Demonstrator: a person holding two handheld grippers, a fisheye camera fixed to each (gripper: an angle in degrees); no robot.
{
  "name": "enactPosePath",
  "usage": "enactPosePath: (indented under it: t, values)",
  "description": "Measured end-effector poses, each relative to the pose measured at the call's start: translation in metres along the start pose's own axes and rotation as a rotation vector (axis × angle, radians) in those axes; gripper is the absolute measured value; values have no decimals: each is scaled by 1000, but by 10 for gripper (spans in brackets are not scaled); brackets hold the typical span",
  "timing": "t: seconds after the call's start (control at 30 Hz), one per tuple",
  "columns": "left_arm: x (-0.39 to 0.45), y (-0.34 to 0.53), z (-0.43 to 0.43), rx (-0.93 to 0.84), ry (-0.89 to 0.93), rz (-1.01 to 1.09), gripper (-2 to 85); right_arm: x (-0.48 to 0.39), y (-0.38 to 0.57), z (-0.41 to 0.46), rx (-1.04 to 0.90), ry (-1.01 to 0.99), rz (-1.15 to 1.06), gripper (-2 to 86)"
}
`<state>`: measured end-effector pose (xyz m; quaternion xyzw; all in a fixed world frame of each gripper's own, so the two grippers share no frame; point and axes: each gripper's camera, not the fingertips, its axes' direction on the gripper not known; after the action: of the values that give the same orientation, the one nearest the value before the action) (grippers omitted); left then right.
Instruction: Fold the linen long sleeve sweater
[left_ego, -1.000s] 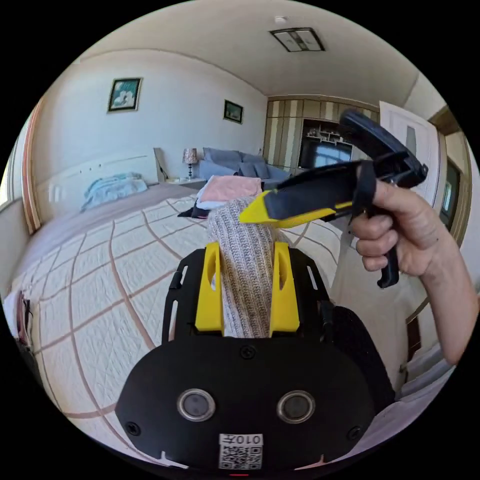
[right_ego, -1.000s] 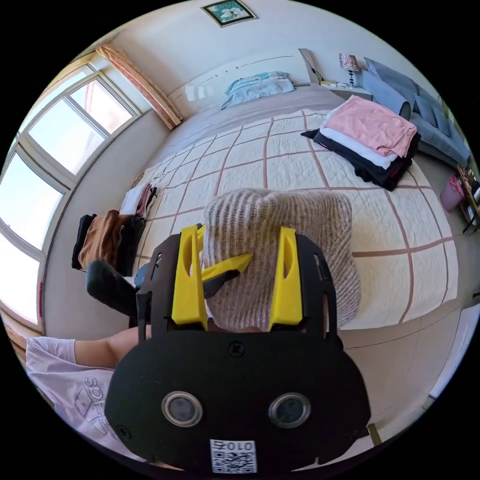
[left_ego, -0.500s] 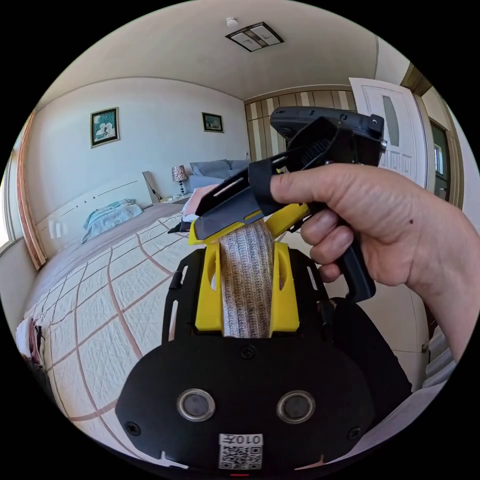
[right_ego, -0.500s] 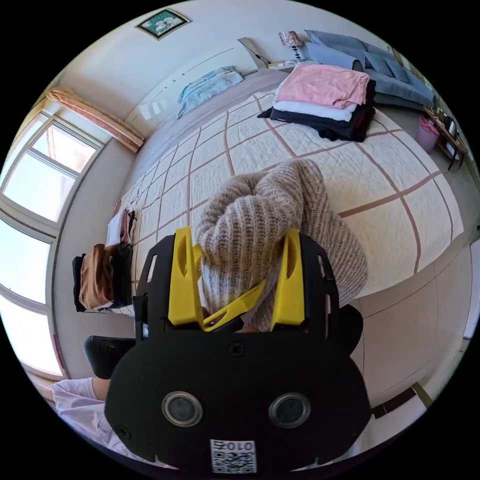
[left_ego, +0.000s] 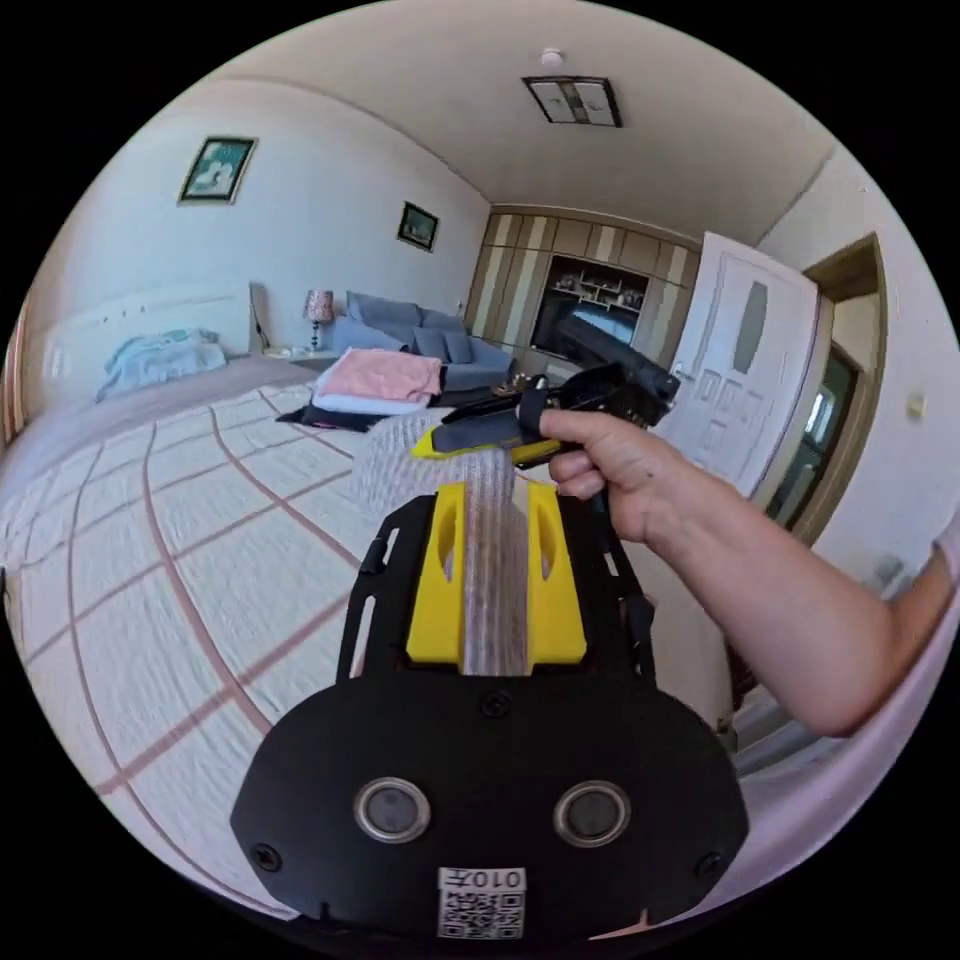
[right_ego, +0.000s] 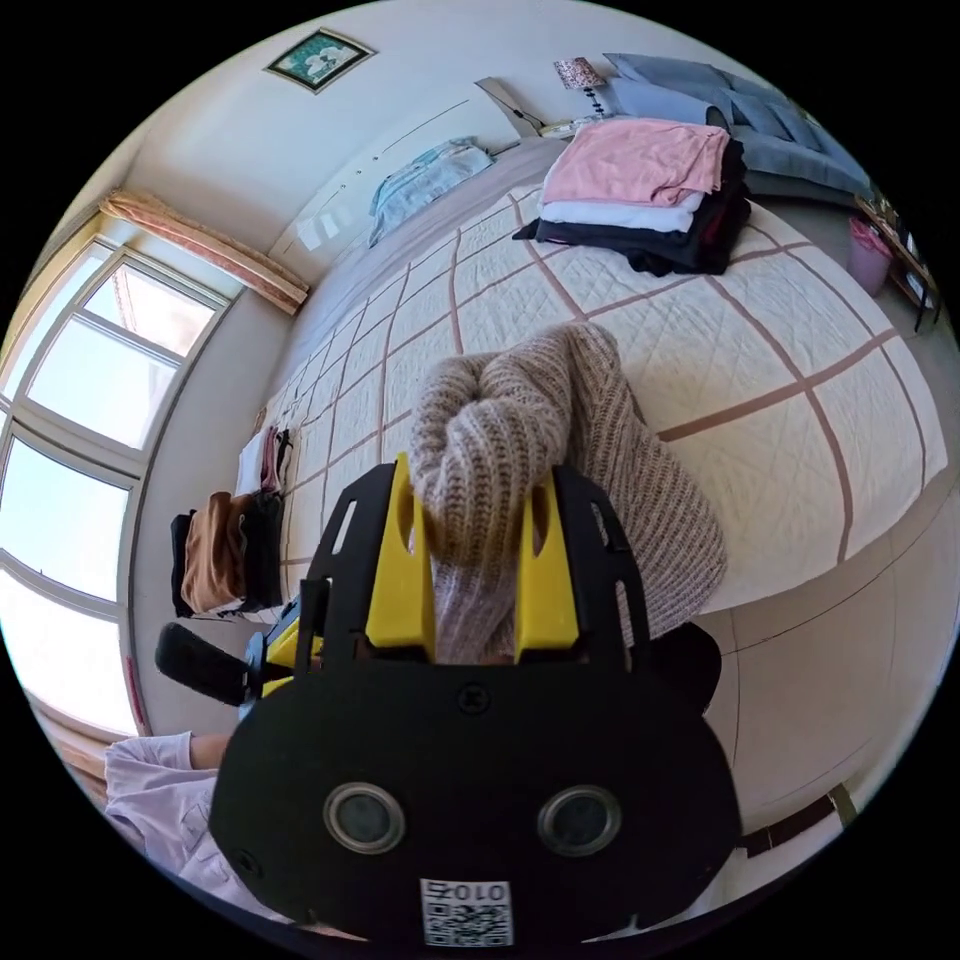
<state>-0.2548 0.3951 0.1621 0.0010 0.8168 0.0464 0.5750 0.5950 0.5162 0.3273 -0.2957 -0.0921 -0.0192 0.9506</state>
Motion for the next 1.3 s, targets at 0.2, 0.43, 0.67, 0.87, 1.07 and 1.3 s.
enactPosePath:
  t: [0.2,0.43,0.67,0.87,1.07,1.3]
  values:
    - [-12,69,-6,-221,-241,-20,179,40,13,-13,69,-177,31,127]
    - [15,67,55,-289,-168,42,181,56,20,-26,81,-181,12,130]
    - [35,94,92,-346,-299,191,127,59,22,-36,76,-208,-14,126]
    - [43,11,3,-289,-453,396,98,19,-15,-93,203,-324,-156,119]
    - [71,-30,-59,-277,-968,733,88,1,-37,-74,318,-733,-229,123]
    - [49,136,36,-664,-952,957,96,98,32,83,67,-648,116,129]
